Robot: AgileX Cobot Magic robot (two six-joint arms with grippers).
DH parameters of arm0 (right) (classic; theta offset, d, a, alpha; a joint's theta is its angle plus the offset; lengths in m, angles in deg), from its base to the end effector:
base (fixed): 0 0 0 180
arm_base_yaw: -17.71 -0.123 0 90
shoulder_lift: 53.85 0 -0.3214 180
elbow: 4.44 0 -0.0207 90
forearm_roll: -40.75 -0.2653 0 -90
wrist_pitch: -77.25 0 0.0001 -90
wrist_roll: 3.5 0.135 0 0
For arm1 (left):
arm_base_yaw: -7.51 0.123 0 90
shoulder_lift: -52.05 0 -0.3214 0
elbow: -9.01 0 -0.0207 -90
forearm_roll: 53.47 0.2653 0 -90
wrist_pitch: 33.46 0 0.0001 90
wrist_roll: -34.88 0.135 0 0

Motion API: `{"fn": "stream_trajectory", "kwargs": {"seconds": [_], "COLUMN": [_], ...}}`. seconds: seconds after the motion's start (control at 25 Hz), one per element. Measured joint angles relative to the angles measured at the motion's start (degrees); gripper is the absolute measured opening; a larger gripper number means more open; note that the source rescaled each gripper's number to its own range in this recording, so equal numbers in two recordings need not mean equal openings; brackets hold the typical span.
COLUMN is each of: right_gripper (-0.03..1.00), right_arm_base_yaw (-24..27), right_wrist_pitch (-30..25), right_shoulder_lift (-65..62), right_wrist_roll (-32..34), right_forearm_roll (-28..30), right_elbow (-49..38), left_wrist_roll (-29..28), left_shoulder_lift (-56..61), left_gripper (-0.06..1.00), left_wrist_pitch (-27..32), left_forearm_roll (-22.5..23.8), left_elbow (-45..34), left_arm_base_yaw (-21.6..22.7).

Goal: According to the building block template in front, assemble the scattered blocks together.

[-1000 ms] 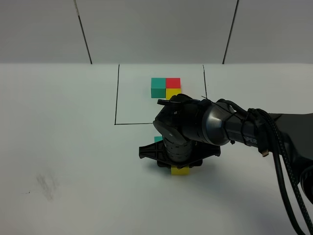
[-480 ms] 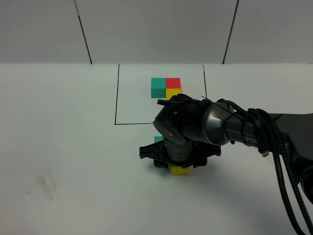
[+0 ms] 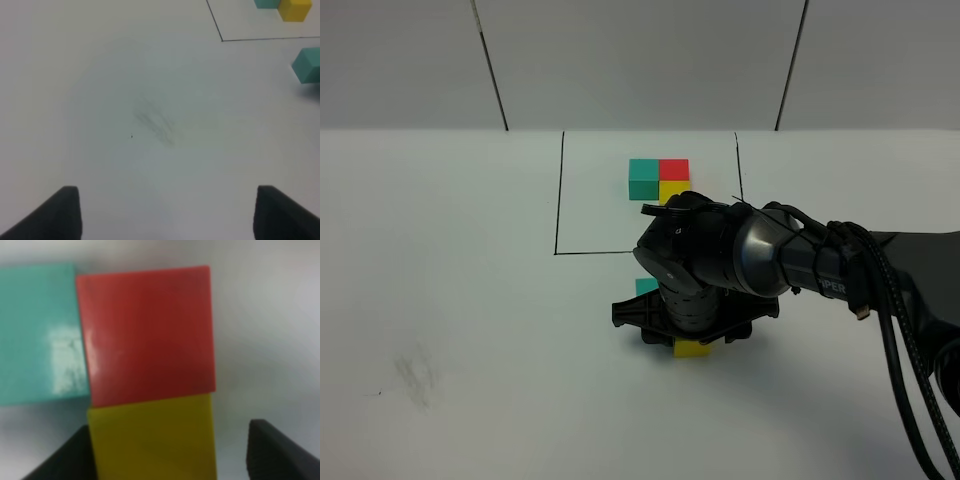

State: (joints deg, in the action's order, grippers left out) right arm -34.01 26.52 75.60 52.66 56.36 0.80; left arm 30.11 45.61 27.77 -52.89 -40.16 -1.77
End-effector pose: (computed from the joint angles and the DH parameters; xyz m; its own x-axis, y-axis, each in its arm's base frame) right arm 0.3004 0.3352 0.1078 -0.9705 -0.0915 -0.2232 -0.0785 0.9947 -0.0667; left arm 0.0084 -0.0002 0.2649 -0.4562 -0.0048 -0.8899 0.1181 0.9908 -0.0659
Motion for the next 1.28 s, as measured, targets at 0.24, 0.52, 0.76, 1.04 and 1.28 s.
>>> {"fn": "stream_trajectory", "kwargs": {"seconds": [0.24,0.52,0.76,1.04,1.28], "right_gripper": [0.3,0.3,0.3,0.3,0.31], "right_arm_base_yaw": [0.0,0.0,0.0,0.0,1.98], "right_wrist_pitch": [-0.37,-1.22,-2.38,-7.37,-10.85], "right_shoulder_lift": [-1.3,-3.95,-7.35,-12.86,-21.01], "right_wrist_roll": [0.0,0.0,0.0,0.67,-0.91], "right_forearm_roll": [1.2,2.65,3.81,10.27,20.46], "right_elbow": [0.0,0.0,0.0,0.0,0.0], "left_wrist_roll": [0.0,0.0,0.0,0.0,0.0], "left_shoulder_lift": [0.0,0.0,0.0,0.0,0.0], "left_gripper": [0.53,0.53,0.53,0.53,0.53], "left_wrist_pitch": [0.0,0.0,0.0,0.0,0.0], "left_forearm_roll": [0.0,0.0,0.0,0.0,0.0], "left_elbow": [0.0,0.0,0.0,0.0,0.0], "left_arm_base_yaw": [0.0,0.0,0.0,0.0,0.0]}}
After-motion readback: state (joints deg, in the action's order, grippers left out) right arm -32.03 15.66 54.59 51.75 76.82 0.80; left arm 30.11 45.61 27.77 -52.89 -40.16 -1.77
